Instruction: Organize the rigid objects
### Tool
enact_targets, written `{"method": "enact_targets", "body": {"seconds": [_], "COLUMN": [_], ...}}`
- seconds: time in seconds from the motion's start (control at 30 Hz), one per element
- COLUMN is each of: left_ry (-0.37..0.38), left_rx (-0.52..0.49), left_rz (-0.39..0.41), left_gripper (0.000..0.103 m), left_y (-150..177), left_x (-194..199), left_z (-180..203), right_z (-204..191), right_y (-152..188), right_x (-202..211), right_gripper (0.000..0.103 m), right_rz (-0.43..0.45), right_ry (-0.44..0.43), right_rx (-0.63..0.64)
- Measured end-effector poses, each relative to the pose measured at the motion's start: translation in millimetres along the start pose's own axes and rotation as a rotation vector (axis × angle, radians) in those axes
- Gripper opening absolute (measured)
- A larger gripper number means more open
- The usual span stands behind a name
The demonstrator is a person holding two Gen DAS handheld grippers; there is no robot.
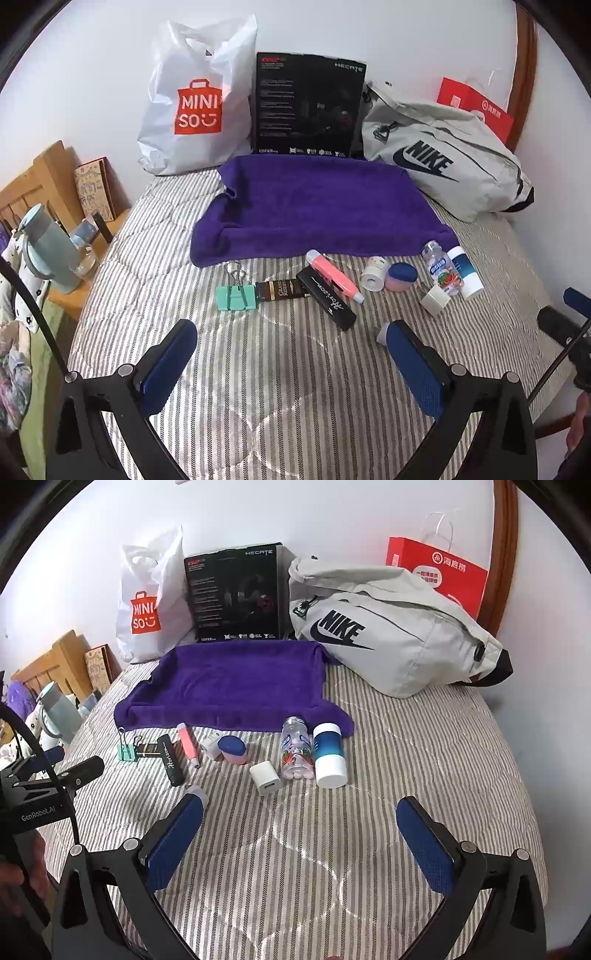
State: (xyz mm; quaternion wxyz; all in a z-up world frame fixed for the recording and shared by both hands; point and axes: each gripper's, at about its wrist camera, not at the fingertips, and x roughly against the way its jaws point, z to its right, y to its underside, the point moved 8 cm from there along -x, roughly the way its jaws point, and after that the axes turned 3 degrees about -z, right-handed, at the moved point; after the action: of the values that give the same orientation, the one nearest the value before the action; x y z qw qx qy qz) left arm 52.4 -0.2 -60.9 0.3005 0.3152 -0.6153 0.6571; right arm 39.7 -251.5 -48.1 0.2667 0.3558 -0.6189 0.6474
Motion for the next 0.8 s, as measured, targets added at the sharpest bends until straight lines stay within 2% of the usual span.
{"method": "enact_targets", "body": {"seconds": [0.1, 0.13, 0.17, 0.33, 0.63, 0.8], "left_ry": [0.004, 0.004, -0.003, -0.028, 0.0, -0.014], "left_rx": [-0.001, 0.003, -0.001, -0.015, -0.006, -0.004], "left_rz": [0.004, 0.006, -0.023, -0.02, -0.009, -0.014], "left_gripper": [0.103, 0.103, 0.103, 0.103, 0.103, 0.103], "left_y": [3.2, 4.5, 0.9, 3.8, 1.8, 3.0], "left_x": [3.8, 6.0, 1.1, 2.7, 3.9, 4.2], "left_z": [-1.3, -2.5, 1.4, 7.1, 0.3, -1.8], "right_z": [-4.6, -2.1, -0.7, 1.5, 7.9, 5.4], "right_y": [-2.2, -2.8, -3.0, -0.5, -1.2, -4.2], "right_x": [0.3, 0.3, 0.7, 3.4, 9.4, 10.7], "right_gripper": [0.103, 0.103, 0.103, 0.103, 0.103, 0.103], "right_rz": [0.004, 0.004, 0.005, 0.002, 0.004, 0.004], "right_ry": [-0.002, -0.027, -0.025, -0.004, 0.01, 0.003], "right_rx": [0.001, -0.025, -0.025, -0.017, -0.013, -0.011]}}
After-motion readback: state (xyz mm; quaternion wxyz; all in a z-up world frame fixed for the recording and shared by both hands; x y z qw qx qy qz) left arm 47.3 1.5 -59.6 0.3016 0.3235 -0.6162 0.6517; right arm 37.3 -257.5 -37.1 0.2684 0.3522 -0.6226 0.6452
